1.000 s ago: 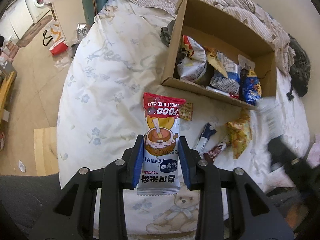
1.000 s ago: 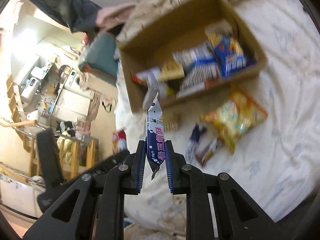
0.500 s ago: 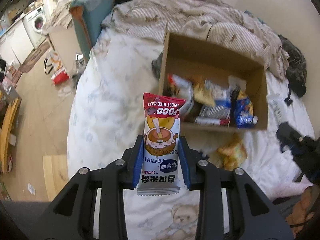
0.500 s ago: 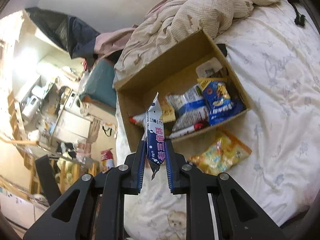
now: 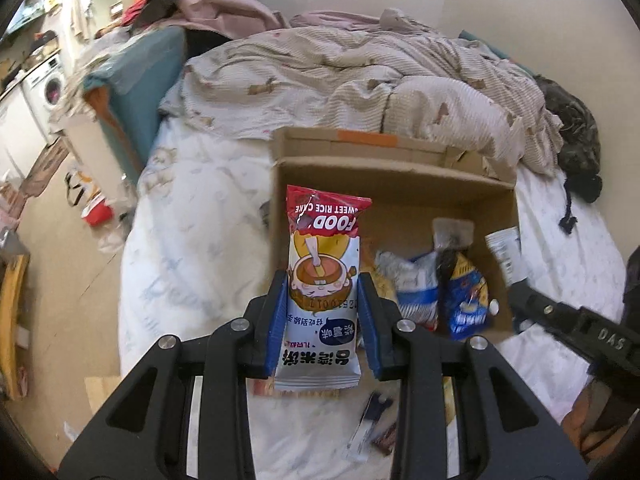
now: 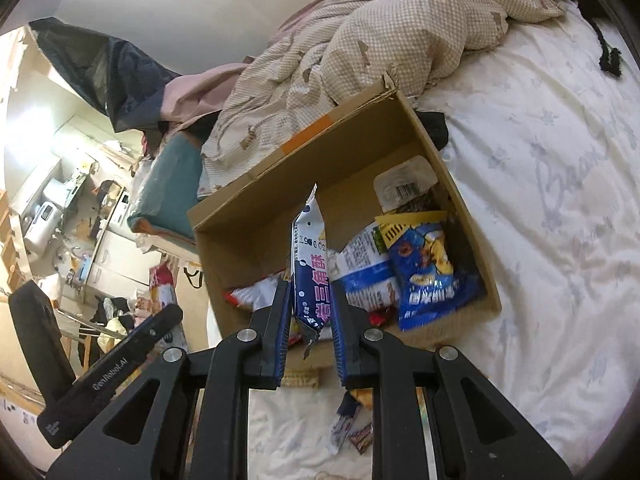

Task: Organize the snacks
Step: 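Carry both packets into the cardboard box and open both tools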

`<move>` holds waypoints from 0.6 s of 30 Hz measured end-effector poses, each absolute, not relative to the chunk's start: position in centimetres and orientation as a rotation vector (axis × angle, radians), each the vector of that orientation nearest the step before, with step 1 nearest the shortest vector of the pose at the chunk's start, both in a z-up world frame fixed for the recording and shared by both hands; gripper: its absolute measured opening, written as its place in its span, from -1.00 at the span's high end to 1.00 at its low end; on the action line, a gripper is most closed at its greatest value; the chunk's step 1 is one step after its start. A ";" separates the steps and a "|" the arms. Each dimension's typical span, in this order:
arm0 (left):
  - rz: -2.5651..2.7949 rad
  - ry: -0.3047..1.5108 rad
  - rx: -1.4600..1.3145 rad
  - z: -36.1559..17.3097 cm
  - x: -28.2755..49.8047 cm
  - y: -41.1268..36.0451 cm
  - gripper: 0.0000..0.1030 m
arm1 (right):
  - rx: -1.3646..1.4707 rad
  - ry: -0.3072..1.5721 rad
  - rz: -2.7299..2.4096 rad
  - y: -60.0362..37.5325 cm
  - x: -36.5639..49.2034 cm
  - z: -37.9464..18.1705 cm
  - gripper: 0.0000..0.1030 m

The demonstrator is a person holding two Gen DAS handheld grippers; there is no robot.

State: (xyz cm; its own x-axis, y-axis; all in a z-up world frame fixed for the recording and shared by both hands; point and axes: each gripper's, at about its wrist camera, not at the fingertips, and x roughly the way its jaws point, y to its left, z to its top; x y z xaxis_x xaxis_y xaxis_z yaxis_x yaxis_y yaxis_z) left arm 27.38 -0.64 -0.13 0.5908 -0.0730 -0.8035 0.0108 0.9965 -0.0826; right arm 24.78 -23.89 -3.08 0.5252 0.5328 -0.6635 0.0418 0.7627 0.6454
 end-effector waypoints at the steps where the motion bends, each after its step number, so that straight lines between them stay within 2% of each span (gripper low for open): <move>1: -0.051 0.931 -0.063 -0.2 27.8 -0.8 0.43 | 0.654 0.994 0.319 -23.8 25.3 -3.3 0.61; 6: -0.096 0.898 -0.077 -1.6 29.5 -0.8 0.43 | 0.605 1.023 0.334 -23.2 27.9 -4.1 0.61; 10: -0.117 0.946 -0.162 -2.7 30.8 -0.2 0.43 | 0.582 1.046 0.337 -23.1 29.3 -5.1 0.61; 18: -0.125 0.987 -0.161 -4.6 32.0 -0.4 0.42 | 0.649 1.101 0.337 -22.9 30.2 -7.2 0.61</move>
